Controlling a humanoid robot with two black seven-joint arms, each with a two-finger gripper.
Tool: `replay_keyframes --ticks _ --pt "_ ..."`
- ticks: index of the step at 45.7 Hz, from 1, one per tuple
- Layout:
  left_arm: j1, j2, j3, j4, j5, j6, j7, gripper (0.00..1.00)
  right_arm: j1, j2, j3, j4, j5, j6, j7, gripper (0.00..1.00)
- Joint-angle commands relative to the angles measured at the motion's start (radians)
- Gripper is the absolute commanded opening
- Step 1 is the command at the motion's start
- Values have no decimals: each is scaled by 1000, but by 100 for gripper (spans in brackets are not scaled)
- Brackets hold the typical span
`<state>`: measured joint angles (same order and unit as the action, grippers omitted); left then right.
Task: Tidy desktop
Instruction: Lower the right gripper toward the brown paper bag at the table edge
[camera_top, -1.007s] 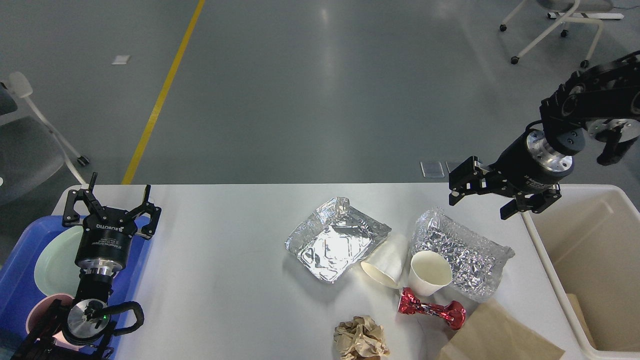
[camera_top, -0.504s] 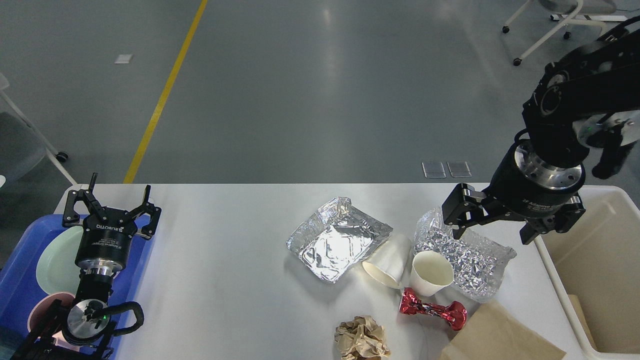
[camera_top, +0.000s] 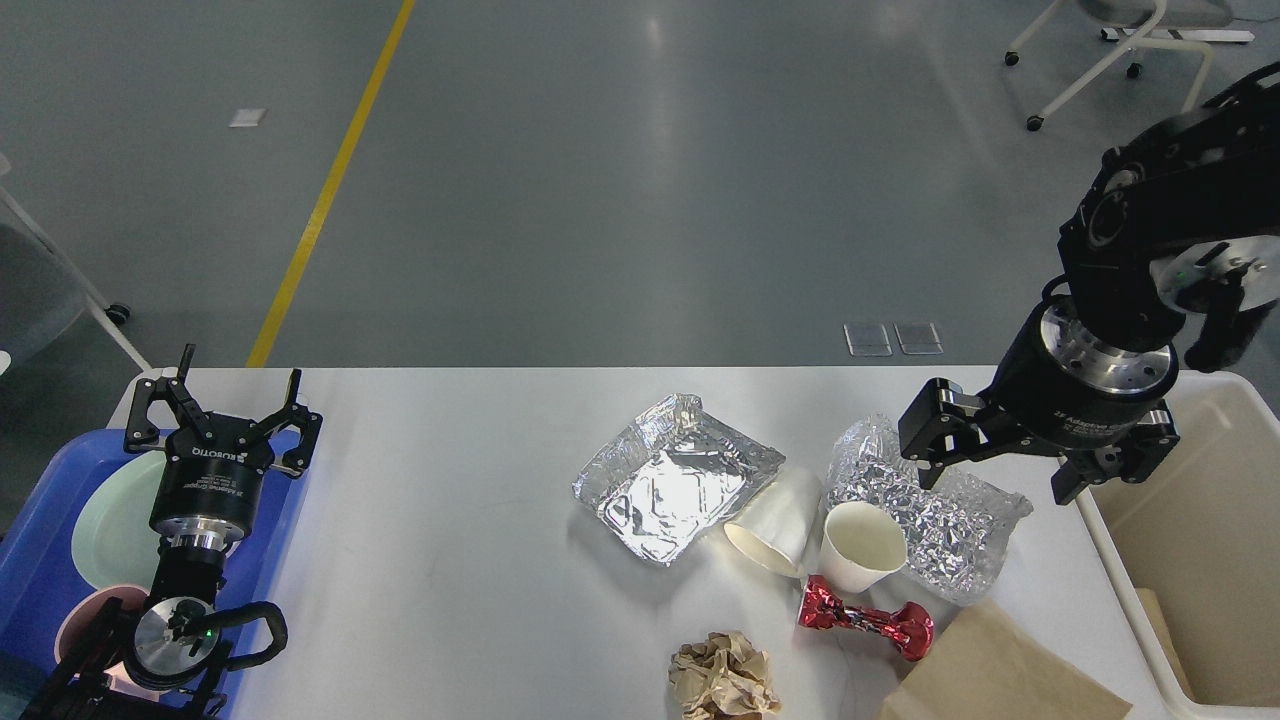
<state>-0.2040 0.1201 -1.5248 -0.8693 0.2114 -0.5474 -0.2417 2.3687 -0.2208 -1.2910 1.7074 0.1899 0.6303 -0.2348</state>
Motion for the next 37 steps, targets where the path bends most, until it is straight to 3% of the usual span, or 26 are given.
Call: replay_keyframes --ticks 1,9,37 --pt "0 1 0 0 0 1 1 96 -12 -93 -8 0 -13 8 0 100" --pt "1 0 0 0 0 0 -1 96 -16 -157 -5 -2 -52 9 0 100" --pt "1 0 0 0 0 0 -1 96 -16 -117 12 3 -55 16 -1 100"
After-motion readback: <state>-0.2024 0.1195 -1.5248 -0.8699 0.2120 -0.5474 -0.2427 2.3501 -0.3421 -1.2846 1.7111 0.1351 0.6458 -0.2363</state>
